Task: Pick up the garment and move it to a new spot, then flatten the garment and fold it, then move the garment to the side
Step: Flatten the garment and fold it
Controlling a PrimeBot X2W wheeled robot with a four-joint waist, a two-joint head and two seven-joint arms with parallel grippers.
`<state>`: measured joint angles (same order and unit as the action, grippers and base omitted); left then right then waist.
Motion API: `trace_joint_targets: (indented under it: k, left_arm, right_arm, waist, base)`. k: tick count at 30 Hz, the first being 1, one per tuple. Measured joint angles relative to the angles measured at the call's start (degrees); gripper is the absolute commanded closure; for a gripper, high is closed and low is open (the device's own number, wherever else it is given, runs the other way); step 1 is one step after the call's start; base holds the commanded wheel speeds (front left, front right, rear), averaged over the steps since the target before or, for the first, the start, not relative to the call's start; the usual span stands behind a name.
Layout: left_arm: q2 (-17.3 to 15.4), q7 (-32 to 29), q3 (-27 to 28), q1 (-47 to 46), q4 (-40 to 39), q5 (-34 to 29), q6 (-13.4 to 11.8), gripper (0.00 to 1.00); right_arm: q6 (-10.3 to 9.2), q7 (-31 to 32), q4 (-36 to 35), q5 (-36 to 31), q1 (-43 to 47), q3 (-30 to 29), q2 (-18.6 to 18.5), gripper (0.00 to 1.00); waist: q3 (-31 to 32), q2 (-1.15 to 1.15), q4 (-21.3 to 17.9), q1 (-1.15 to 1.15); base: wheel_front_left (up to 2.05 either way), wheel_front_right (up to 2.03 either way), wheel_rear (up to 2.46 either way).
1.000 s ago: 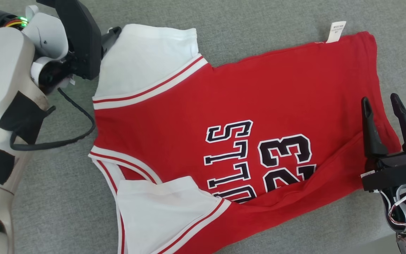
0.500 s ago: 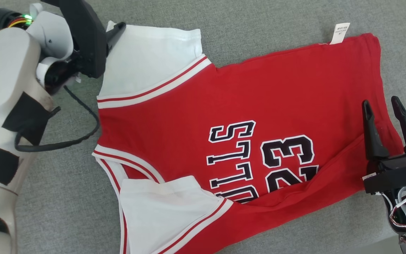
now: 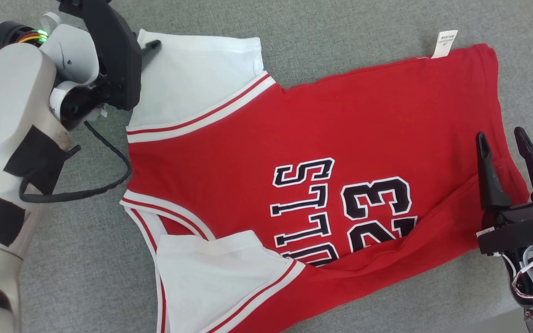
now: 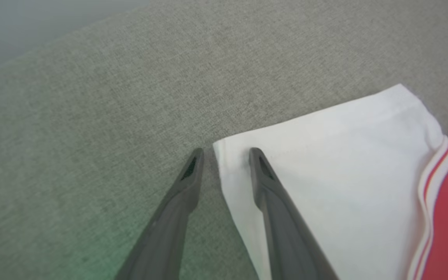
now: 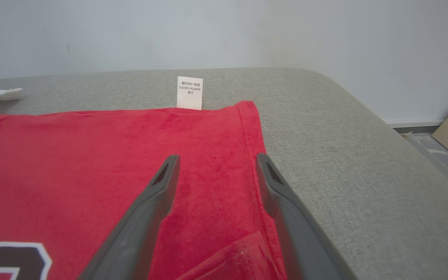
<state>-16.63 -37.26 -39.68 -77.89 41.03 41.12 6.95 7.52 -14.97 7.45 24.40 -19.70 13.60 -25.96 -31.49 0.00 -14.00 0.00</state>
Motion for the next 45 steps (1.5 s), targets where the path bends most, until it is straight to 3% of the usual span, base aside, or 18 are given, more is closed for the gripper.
trace_joint_targets:
  k: [1,10,17,23,30,36,37,39,40,42,45]
  left_arm:
    - [-0.13,0.0,-0.03,0.06,-0.25,0.16,0.01,1.0]
    - [-1.41,1.58,-0.47,1.34,-3.42,2.18,0.36,1.0]
    - [-2.71,1.51,-1.25,1.8,-6.03,3.26,0.45,1.0]
    - [-3.32,0.74,-1.79,1.76,-7.68,3.59,0.45,1.0]
    - [-3.97,0.0,-2.34,1.74,-9.18,3.66,0.46,1.0]
    - [-4.26,-0.09,-2.61,1.75,-9.73,3.78,0.49,1.0]
    - [-4.27,-0.15,-2.67,1.75,-9.81,3.82,0.49,1.0]
    - [-4.27,-0.24,-2.8,1.76,-9.99,3.82,0.49,1.0]
    - [-4.27,-0.24,-2.8,1.76,-9.99,3.82,0.49,1.0]
    - [-4.26,-0.36,-2.96,1.76,-10.14,3.82,0.45,1.0]
    - [-4.27,-0.56,-3.15,1.77,-10.35,3.83,0.42,1.0]
  right_arm:
    - [0.0,0.0,-0.01,0.01,0.0,-0.03,-0.01,0.0]
    - [0.0,1.7,3.82,1.53,-5.58,2.88,-0.94,0.0]
    - [0.0,20.35,14.4,4.1,-21.9,5.31,-1.7,0.0]
    - [-0.01,36.51,24.62,5.52,-32.34,5.06,0.78,0.0]
    - [-0.01,43.86,33.33,3.19,-41.13,4.41,1.67,0.0]
    - [-0.01,45.13,36.9,1.6,-44.24,4.55,2.44,0.01]
    - [-0.01,44.9,37.21,1.19,-44.63,4.7,2.46,0.05]
    - [-0.01,44.8,38.05,0.88,-45.18,4.91,2.45,0.25]
    - [-0.01,44.8,38.05,0.88,-45.18,4.91,2.45,0.56]
    - [-0.01,45.22,38.88,0.76,-45.47,5.19,2.48,1.0]
    - [-0.01,45.7,39.57,0.78,-45.69,5.6,2.49,1.0]
  waist:
    - [-0.08,0.0,-0.03,0.0]
    - [0.84,0.0,-0.24,0.0]
    - [1.42,0.0,-0.58,0.0]
    - [0.57,0.01,0.06,0.01]
    - [-0.29,0.01,1.04,0.01]
    - [-0.17,0.0,1.54,0.01]
    - [-0.14,0.0,1.6,0.01]
    - [-0.1,0.01,1.77,0.01]
    - [-0.1,0.01,1.77,0.01]
    - [-0.07,0.01,1.94,0.01]
    - [-0.1,0.0,2.19,0.01]
  base:
    - [0.0,0.0,0.0]
    - [0.0,0.0,0.0]
    - [0.0,0.0,0.0]
    - [0.0,0.0,0.0]
    - [0.0,0.0,0.0]
    - [0.0,0.0,0.0]
    - [0.0,0.0,0.0]
    - [0.0,0.0,0.0]
    - [0.0,0.0,0.0]
    - [0.0,0.0,0.0]
    - [0.0,0.0,0.0]
